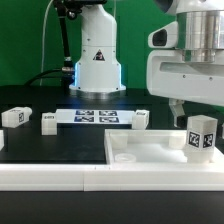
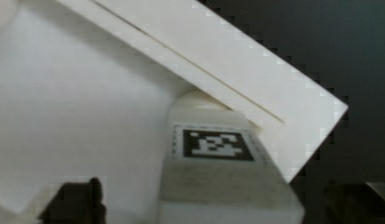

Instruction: Assemble one leg

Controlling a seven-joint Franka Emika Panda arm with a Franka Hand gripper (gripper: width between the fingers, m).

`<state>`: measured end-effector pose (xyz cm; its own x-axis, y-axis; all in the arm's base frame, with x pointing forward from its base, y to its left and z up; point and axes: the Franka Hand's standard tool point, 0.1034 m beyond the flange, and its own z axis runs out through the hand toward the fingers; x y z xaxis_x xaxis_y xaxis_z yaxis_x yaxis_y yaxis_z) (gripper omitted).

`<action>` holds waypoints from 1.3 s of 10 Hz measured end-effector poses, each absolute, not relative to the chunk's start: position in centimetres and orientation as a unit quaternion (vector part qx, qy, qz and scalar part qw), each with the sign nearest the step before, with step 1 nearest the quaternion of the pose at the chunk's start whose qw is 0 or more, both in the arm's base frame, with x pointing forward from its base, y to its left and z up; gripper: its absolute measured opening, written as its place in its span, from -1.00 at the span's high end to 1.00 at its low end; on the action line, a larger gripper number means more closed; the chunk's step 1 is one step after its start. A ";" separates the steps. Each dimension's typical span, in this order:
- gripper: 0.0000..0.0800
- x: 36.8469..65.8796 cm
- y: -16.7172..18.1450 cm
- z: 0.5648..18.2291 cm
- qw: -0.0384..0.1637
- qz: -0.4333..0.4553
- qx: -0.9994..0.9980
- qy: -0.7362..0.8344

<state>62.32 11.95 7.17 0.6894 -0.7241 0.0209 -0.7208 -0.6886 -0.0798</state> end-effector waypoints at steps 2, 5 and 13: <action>-0.61 62.4 12.1 7.3 0.031 -0.029 -0.947 0.320; -0.62 62.3 12.3 7.2 0.025 -0.033 -0.985 0.170; -0.62 62.4 11.8 7.1 -0.007 -0.038 -0.992 -0.122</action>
Offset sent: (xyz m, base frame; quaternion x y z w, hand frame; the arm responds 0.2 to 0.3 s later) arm -0.0017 0.0111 -0.0010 0.0127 -0.0199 -0.2020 0.9791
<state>62.39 11.85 7.11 0.9674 0.2426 0.0729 0.2416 -0.9701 0.0229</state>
